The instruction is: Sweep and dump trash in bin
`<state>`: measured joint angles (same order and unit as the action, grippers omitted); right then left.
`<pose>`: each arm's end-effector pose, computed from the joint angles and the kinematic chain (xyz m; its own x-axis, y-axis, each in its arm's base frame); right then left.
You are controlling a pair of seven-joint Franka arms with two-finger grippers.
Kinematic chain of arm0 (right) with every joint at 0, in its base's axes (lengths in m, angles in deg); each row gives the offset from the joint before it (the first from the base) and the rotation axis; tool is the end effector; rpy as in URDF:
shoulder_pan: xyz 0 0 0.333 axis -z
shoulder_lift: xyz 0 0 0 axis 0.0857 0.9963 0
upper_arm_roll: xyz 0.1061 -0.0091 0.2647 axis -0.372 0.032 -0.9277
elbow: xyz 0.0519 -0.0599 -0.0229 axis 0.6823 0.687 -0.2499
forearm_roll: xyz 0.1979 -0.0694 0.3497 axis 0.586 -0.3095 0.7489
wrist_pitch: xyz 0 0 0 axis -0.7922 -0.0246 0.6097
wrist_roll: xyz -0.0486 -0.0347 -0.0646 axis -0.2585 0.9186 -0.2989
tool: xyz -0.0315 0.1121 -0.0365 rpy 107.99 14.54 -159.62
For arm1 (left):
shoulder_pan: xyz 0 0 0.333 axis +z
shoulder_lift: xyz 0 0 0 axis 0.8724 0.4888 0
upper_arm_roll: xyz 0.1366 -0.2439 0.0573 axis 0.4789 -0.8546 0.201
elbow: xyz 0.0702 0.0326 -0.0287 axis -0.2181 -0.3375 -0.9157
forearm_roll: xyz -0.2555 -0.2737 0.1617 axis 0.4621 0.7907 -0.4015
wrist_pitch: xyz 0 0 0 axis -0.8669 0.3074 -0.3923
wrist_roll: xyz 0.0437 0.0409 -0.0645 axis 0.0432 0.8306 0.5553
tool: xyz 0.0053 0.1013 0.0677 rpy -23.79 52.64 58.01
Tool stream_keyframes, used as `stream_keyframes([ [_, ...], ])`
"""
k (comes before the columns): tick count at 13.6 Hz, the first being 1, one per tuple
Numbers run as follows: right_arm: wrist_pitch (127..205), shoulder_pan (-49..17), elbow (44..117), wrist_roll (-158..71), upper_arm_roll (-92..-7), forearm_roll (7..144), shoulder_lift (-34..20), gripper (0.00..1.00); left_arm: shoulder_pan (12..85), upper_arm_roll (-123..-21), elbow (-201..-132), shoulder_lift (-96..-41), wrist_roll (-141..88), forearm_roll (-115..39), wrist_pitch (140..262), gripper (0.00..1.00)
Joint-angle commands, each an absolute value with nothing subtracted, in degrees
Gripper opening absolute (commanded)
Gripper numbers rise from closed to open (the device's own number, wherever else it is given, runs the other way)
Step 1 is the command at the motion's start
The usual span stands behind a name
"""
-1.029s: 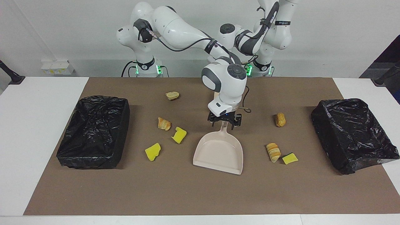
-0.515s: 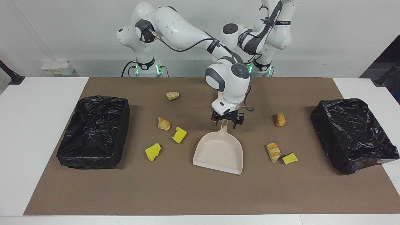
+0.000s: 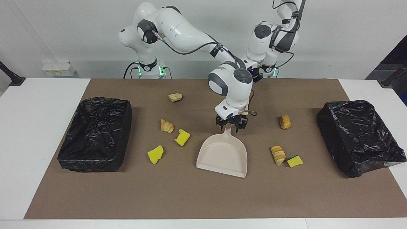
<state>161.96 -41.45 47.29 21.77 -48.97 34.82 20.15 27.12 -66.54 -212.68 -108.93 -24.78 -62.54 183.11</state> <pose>0.5629 0.4874 0.2987 0.9775 -0.1950 0.0803 -0.1975 -0.9800 0.0235 0.3244 -0.1988 0.3339 0.9523 -0.2932 -0.0847 -0.2926 -0.9560 0.0192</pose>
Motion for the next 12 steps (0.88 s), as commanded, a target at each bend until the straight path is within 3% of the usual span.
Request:
stream_keyframes([
  [1, 162.7, -41.0, 50.0, 23.3, -49.2, 34.5, 17.5, 0.11, 36.9, -66.8, -212.7, -112.1, -13.0, -62.7, 179.7, 0.00],
  [2, 162.7, -40.9, 50.0, 23.2, -49.1, 34.5, 17.0, 0.01, 41.9, -66.7, -210.3, -111.4, -6.4, -62.7, 177.5, 0.00],
  [4, 162.6, -40.8, 50.2, 23.1, -49.2, 34.5, 16.0, 0.00, 51.3, -66.6, -205.2, -106.7, 4.3, -62.7, 176.5, 0.00],
  [7, 162.5, -40.4, 50.3, 20.9, -49.2, 34.4, 13.2, 0.00, 58.8, -66.6, -196.3, -98.7, 12.6, -62.8, 176.0, 0.00],
  [9, 162.2, -40.4, 51.4, 16.8, -49.2, 34.1, 12.0, 0.00, 61.9, -66.6, -189.4, -93.3, 14.6, -63.3, 174.5, 0.00],
  [12, 161.8, -40.7, 53.5, 5.5, -49.2, 34.0, 10.6, 0.00, 63.0, -66.5, -184.8, -89.6, 13.8, -63.3, 173.6, 0.00],
])
